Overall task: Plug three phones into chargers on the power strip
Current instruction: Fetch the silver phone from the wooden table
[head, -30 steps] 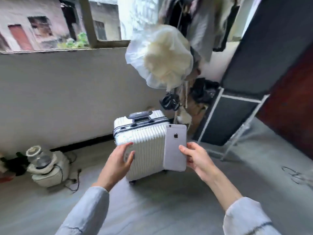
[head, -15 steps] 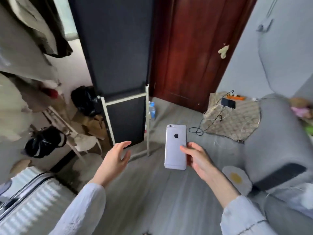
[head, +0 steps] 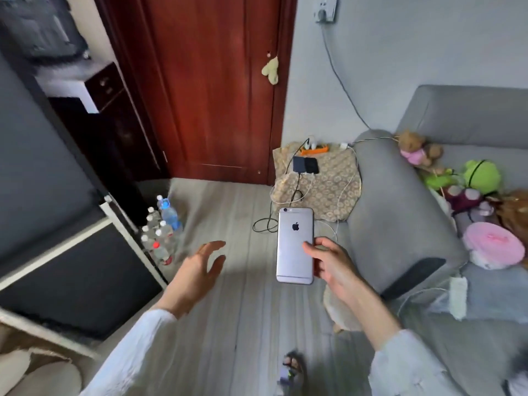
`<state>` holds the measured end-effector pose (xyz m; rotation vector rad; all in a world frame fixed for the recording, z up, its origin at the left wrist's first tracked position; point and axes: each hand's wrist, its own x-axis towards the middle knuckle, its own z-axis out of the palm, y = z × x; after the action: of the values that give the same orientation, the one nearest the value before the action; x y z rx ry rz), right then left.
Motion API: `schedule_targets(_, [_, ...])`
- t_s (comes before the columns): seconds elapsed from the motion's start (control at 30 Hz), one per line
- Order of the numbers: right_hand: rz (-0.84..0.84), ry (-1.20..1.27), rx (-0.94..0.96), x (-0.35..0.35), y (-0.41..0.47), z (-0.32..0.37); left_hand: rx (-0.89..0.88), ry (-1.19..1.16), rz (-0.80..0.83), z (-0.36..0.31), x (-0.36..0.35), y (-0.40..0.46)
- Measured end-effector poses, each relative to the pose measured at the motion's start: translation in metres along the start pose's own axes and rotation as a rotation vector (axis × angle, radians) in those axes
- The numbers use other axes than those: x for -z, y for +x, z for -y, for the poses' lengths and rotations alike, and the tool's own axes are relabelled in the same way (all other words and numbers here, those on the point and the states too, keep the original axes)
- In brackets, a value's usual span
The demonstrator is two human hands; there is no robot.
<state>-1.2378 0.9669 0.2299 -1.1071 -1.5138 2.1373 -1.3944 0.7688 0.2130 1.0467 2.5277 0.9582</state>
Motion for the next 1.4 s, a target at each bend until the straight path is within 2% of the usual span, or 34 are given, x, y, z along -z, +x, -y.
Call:
schedule_targets(0.37, [0.023, -0.021, -0.042, 0.084, 0.193, 0.112, 0.009, -0.108, 0.075, -0.092, -0.087, 0.22])
schedule_targets(0.57, [0.026, -0.064, -0.086, 0.097, 0.304, 0.144, 0.027, -0.172, 0.139, -0.099, -0.125, 0.345])
schedule_targets(0.77, [-0.065, -0.049, -0.132, 0.105, 0.441, 0.183, 0.077, -0.296, 0.216, -0.092, -0.161, 0.493])
schedule_targets(1.13, [-0.069, -0.081, -0.274, 0.145, 0.611, 0.215, 0.314, -0.563, 0.396, -0.123, -0.238, 0.669])
schedule_targets(1.27, [-0.052, -0.111, -0.358, 0.18, 0.675, 0.211, 0.4, -0.555, 0.423, -0.129, -0.284, 0.713])
schedule_targets(1.4, [-0.114, -0.123, -0.439, 0.227, 0.759, 0.204, 0.507, -0.477, 0.394, -0.121, -0.339, 0.76])
